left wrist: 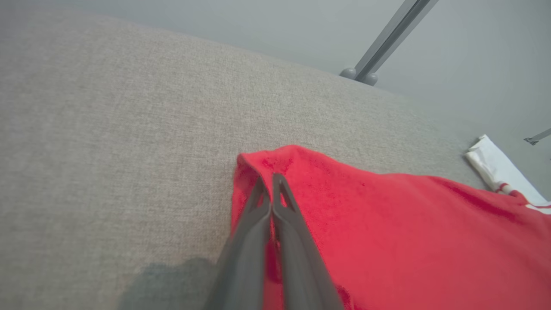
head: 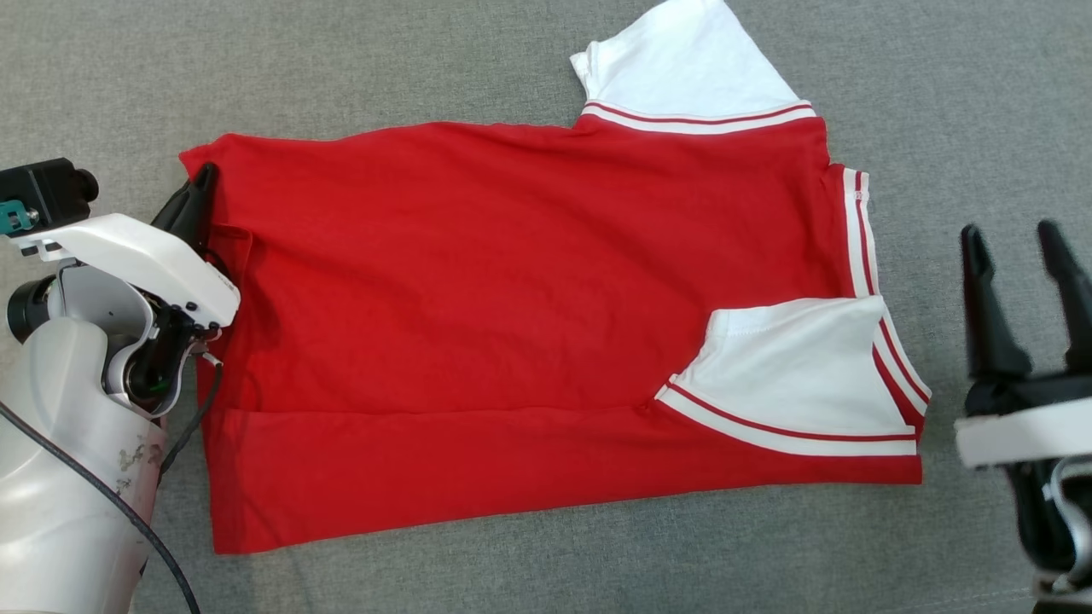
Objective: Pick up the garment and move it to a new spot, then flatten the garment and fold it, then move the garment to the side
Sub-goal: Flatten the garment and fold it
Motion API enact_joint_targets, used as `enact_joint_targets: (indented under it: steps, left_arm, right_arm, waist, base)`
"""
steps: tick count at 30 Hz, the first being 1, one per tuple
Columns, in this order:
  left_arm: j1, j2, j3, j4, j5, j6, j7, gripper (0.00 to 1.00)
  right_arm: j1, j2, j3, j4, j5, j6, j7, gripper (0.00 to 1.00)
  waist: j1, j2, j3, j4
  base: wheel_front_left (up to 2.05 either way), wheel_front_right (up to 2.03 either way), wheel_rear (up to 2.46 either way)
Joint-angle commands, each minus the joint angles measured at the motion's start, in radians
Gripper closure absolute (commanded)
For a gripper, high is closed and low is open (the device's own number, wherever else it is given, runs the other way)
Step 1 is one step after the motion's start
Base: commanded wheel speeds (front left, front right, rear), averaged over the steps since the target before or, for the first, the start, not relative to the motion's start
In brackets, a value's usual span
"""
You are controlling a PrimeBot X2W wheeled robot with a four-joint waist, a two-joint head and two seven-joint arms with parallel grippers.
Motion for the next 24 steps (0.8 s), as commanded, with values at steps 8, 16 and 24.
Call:
enact_joint_targets:
  steps: [8, 16, 24]
  left_arm:
    - [-0.055, -0.030, -0.056, -0.013, 0.019, -0.012, -0.038, 1.00]
    - [-0.116, -0.082, -0.116, -0.020, 0.040, -0.016, -0.051, 1.00]
    - [-0.175, -0.138, -0.192, -0.025, 0.052, -0.015, -0.055, 1.00]
  right_arm:
    - [-0.279, -0.153, 0.030, 0.135, 0.061, 0.000, 0.034, 0.00]
    - [-0.541, -0.236, 0.201, 0.340, 0.109, 0.000, 0.081, 0.00]
    - [-0.763, -0.277, 0.406, 0.615, 0.163, -0.001, 0.117, 0.00]
  waist:
    - [0.0000, 0.0000, 0.018, 0.058]
    - [0.0000, 0.0000, 0.069, 0.137]
    - [0.0000, 0.0000, 0.132, 0.219]
  base:
    - [0.00, 0.00, 0.00]
    - [0.00, 0.00, 0.00]
    - [0.00, 0.00, 0.00]
